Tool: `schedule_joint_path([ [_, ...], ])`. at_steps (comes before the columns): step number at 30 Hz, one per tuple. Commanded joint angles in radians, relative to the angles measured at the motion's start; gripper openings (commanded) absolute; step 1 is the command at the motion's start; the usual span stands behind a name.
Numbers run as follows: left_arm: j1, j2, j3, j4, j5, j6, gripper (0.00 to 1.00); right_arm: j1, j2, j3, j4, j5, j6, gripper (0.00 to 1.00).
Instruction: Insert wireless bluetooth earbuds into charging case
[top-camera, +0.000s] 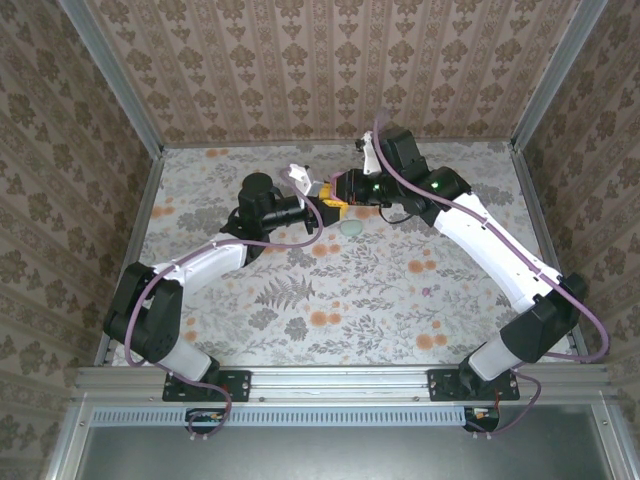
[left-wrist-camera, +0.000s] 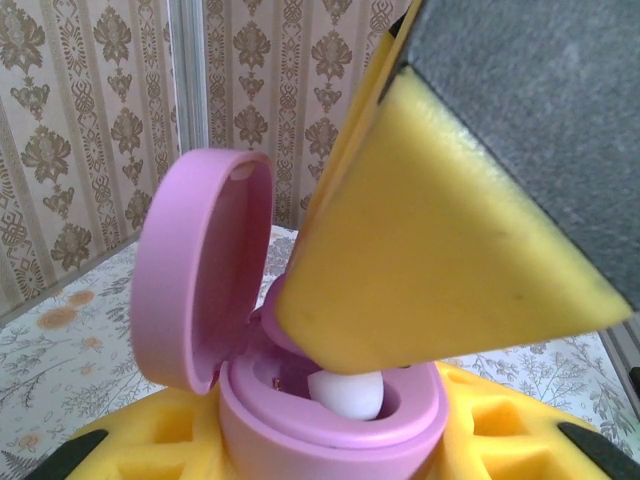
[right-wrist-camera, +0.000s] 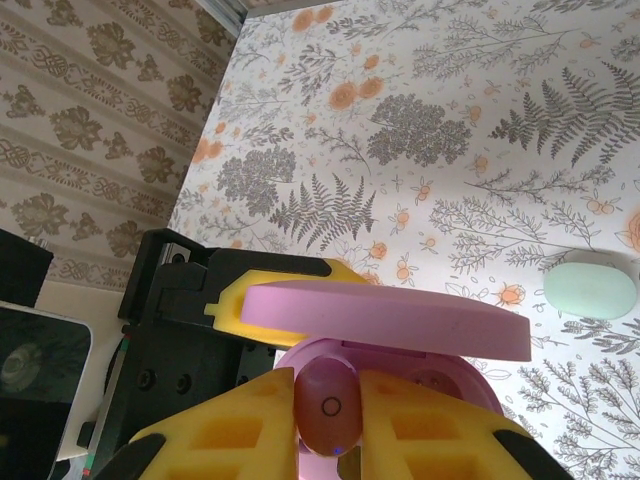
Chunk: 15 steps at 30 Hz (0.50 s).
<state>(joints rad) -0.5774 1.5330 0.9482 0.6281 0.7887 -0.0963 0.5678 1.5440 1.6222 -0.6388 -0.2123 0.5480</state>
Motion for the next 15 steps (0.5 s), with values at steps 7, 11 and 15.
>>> schedule_joint_path([
  [7, -0.009, 0.009, 0.038, 0.033, 0.015, -0.002, 0.30, 0.014, 0.015, 0.027, -0.043, -0.044, -0.023, 0.25],
  [11, -0.009, 0.009, 0.040, 0.033, 0.015, -0.002, 0.31, 0.014, 0.013, 0.028, -0.042, -0.050, -0.024, 0.27],
  [15, -0.009, 0.008, 0.040, 0.035, 0.015, -0.005, 0.30, 0.014, 0.011, 0.033, -0.053, -0.052, -0.027, 0.29],
])
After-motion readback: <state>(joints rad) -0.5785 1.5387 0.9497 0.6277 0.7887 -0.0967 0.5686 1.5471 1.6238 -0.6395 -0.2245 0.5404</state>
